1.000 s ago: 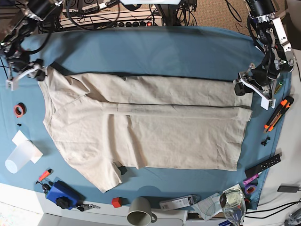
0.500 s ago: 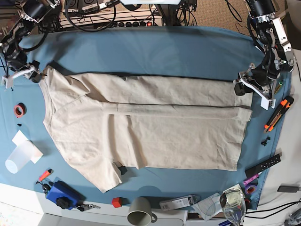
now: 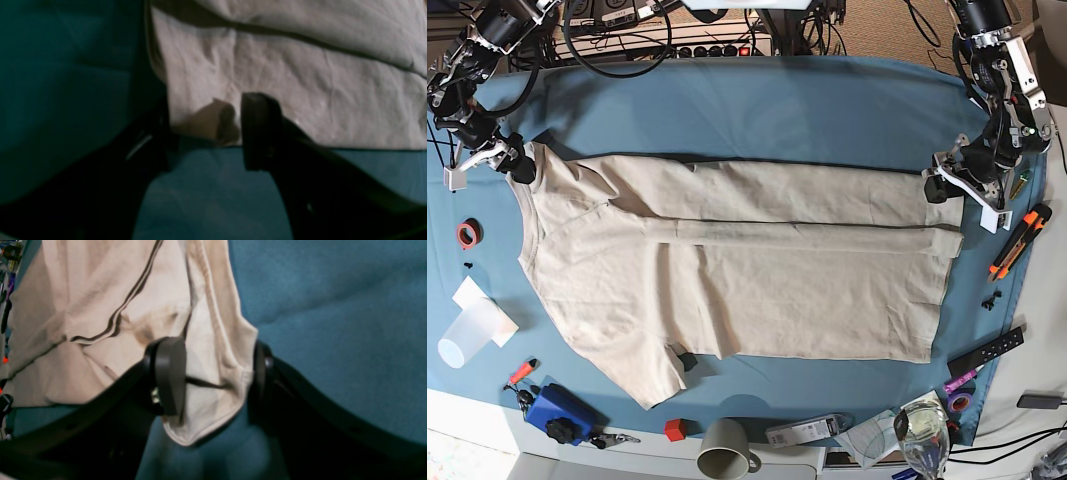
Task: Fold the T-shirt properly
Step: 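Grasp the folded edge corners with both grippers, then pull the folded edge toward the robot with both grippers and release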
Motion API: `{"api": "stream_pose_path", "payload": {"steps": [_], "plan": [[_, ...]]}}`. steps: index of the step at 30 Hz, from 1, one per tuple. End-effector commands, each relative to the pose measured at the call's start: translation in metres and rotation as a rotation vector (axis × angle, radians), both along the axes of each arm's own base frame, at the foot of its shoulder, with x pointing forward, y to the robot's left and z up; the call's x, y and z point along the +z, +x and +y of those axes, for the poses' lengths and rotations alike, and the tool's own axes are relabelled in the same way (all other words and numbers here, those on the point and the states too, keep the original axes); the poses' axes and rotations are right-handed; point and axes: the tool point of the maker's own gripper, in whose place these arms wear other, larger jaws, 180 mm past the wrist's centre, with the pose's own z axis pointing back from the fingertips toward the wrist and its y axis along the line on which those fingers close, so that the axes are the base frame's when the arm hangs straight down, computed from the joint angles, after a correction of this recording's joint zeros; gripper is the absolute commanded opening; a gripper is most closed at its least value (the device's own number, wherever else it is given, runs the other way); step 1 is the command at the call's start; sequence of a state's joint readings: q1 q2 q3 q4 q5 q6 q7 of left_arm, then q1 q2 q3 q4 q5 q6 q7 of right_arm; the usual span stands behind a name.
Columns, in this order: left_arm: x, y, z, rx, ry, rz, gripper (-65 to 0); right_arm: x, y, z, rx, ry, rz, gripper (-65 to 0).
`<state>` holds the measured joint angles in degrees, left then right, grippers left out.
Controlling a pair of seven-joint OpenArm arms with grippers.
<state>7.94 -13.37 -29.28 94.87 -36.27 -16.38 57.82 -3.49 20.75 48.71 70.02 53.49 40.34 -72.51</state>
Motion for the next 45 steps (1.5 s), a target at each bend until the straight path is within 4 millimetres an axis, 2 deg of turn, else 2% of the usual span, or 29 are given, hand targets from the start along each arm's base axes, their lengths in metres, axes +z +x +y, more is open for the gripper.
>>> {"api": "stream_pose_path", "payload": {"steps": [1,10,14,16,17,19,20,23,24,30,34,40,45], "plan": [[0.009,0.006,0.003,-0.002,0.011,-0.036,-35.4,-0.004,-0.006,-0.001,0.028,-0.021,0.057,-35.9],[0.011,0.009,0.004,0.005,0.011,-0.053,-35.4,-0.026,0.012,0.042,0.193,-0.064,0.097,-36.0],[0.014,0.012,0.005,0.012,0.012,-0.07,-37.3,-0.028,0.012,0.045,0.211,-0.073,0.113,-36.0],[0.013,0.012,0.005,0.015,0.011,-0.069,-43.8,-0.025,0.014,0.042,0.198,-0.074,0.104,-36.5],[0.014,0.012,0.005,0.014,0.011,-0.07,-49.1,-0.024,0.014,0.039,0.19,-0.075,0.099,-38.0],[0.015,0.014,0.006,0.019,0.012,-0.085,-63.2,-0.022,0.015,0.035,0.175,-0.076,0.091,-45.3],[0.016,0.015,0.006,0.022,0.012,-0.093,-65.0,-0.021,0.015,0.033,0.167,-0.076,0.088,-49.9],[0.018,0.017,0.007,0.024,0.014,-0.108,-65.0,-0.019,0.014,0.029,0.158,-0.083,0.089,-62.6],[0.018,0.017,0.007,0.024,0.016,-0.106,-65.0,-0.02,0.013,0.028,0.159,-0.09,0.094,-65.0],[0.009,0.007,0.005,-0.002,0.021,-0.031,-65.0,-0.023,0.008,0.021,0.174,-0.148,0.138,-65.0],[0.007,0.002,0.001,-0.018,0.006,-0.003,-65.0,-0.014,0.01,0.021,0.198,-0.181,0.138,-65.0],[0.013,-0.002,0.001,-0.03,0.027,-0.004,-65.0,0.005,0.016,0.013,0.193,-0.279,0.144,-65.0],[0.023,-0.02,0.012,-0.018,0.073,-0.008,-65.0,0.012,0.013,0.015,0.22,-0.306,0.172,-65.0]]}}
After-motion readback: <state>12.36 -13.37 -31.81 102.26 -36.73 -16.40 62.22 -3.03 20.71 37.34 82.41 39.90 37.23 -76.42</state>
